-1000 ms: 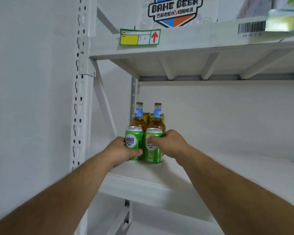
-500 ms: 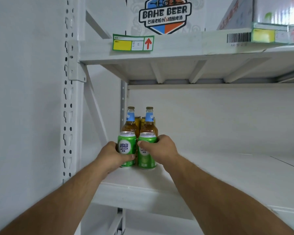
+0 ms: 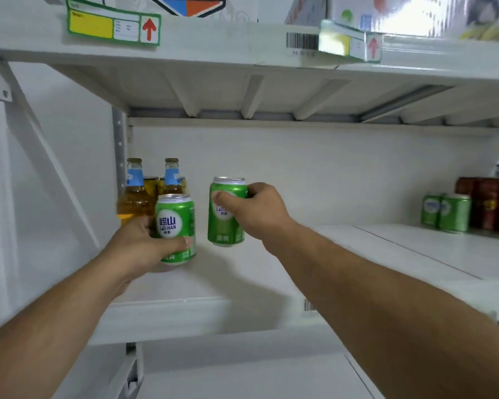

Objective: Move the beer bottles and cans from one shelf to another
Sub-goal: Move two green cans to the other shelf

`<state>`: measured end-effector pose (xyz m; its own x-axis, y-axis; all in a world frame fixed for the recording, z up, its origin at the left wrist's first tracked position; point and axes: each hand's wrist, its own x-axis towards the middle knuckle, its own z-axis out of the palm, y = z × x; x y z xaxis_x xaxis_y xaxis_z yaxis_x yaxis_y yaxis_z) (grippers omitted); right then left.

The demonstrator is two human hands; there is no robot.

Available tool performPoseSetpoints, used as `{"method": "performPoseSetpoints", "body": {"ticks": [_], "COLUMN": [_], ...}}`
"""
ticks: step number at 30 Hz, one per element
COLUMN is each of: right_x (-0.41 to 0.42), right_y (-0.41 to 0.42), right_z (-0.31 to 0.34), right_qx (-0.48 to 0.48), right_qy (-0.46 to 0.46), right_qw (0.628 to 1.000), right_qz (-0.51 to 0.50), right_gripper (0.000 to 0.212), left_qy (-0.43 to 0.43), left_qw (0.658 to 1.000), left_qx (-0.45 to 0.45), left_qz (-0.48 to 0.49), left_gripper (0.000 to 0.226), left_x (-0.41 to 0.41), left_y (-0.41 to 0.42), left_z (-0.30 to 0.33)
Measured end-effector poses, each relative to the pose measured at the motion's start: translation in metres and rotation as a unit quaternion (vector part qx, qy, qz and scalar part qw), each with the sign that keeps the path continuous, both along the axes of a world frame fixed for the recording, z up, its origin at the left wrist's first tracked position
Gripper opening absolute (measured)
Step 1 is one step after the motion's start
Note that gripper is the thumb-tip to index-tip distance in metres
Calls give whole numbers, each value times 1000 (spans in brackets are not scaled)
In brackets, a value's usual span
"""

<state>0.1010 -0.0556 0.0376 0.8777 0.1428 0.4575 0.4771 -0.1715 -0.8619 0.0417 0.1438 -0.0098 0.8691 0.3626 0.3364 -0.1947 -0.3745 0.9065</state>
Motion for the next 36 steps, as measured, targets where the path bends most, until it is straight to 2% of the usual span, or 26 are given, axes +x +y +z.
{"method": "performPoseSetpoints", "body": {"ticks": [6, 12, 15, 25, 30, 36], "right_x": [-8, -20, -27, -47, -45, -16], "right_y": [-83, -178, -229, -383, -435, -483], "right_z": [6, 8, 9, 8, 4, -3], "right_qx": [0, 7, -1, -10, 0, 9], "right_qy": [-8, -14, -17, -16, -8, -8], "right_qw": [999, 997, 996, 995, 995, 993], "right_qz": [-44, -74, -87, -103, -104, -120], "right_gripper": [30, 29, 25, 32, 27, 32], "left_qy": [0, -14, -15, -12, -4, -3], "left_qw": [999, 996, 995, 992, 991, 990], "left_qx": [8, 6, 6, 3, 3, 15], "left_qz": [-46, -86, -100, -127, -133, -142], "left_gripper": [61, 46, 49, 56, 57, 55], "left_x": [17, 24, 27, 16, 20, 45], "left_y": [-73, -168, -218, -374, -427, -476], "left_z": [-1, 2, 1, -2, 0, 0]}}
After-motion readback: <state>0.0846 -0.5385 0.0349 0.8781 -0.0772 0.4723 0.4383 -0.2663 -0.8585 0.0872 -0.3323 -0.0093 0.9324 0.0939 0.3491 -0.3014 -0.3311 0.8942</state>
